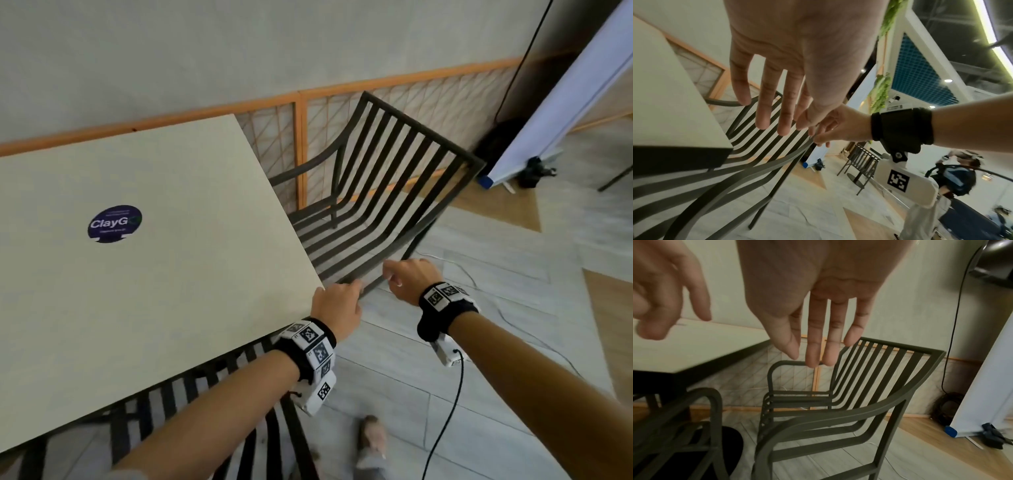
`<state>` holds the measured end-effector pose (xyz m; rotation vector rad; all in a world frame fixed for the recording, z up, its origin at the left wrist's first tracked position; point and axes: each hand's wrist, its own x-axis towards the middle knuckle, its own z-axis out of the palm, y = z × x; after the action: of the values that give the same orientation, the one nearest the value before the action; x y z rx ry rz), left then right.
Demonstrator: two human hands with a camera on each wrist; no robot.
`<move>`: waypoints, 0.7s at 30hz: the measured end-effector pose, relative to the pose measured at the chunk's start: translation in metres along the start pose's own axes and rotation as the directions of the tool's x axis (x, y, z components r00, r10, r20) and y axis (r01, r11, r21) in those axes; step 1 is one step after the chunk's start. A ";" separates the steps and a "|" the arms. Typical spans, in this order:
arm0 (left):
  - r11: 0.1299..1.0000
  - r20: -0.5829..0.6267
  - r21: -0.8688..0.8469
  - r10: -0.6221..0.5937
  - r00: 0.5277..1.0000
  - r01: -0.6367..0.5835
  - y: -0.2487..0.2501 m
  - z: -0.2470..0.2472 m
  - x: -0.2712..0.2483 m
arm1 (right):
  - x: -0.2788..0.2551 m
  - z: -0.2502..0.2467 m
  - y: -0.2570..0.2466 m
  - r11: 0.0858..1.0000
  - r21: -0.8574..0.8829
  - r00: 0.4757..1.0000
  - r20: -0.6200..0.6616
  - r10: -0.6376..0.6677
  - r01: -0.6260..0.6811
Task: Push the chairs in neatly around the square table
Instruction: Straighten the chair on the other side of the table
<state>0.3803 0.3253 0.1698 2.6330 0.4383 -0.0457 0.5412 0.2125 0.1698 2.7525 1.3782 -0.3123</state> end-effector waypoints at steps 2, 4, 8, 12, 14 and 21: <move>0.999 0.016 -0.004 -0.034 0.999 0.034 0.002 0.019 0.028 | 0.029 0.011 0.029 1.000 -0.008 0.998 0.052 -0.022 0.022; 0.998 0.023 0.017 -0.057 0.998 0.057 0.004 0.039 0.062 | 0.062 0.023 0.058 0.998 -0.028 0.996 0.074 -0.054 0.056; 0.988 0.052 0.021 -0.154 0.987 0.153 0.005 0.082 0.134 | 0.121 0.048 0.111 0.988 -0.074 0.987 0.097 -0.131 0.139; 0.950 0.124 -0.002 -0.309 0.943 0.311 0.002 0.127 0.196 | 0.165 0.080 0.159 0.984 -0.084 0.979 0.147 -0.143 0.156; 0.934 0.154 0.054 -0.356 0.922 0.352 -0.001 0.149 0.221 | 0.179 0.097 0.178 0.983 -0.095 0.979 0.144 -0.146 0.160; 0.873 0.330 0.091 -0.480 0.813 0.478 -0.012 0.185 0.257 | 0.208 0.128 0.218 0.964 -0.201 0.976 0.162 -0.144 0.176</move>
<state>0.6282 0.3277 -0.0277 2.3772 0.9629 -0.6594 0.8154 0.2278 -0.0075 2.4012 1.5028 -0.3422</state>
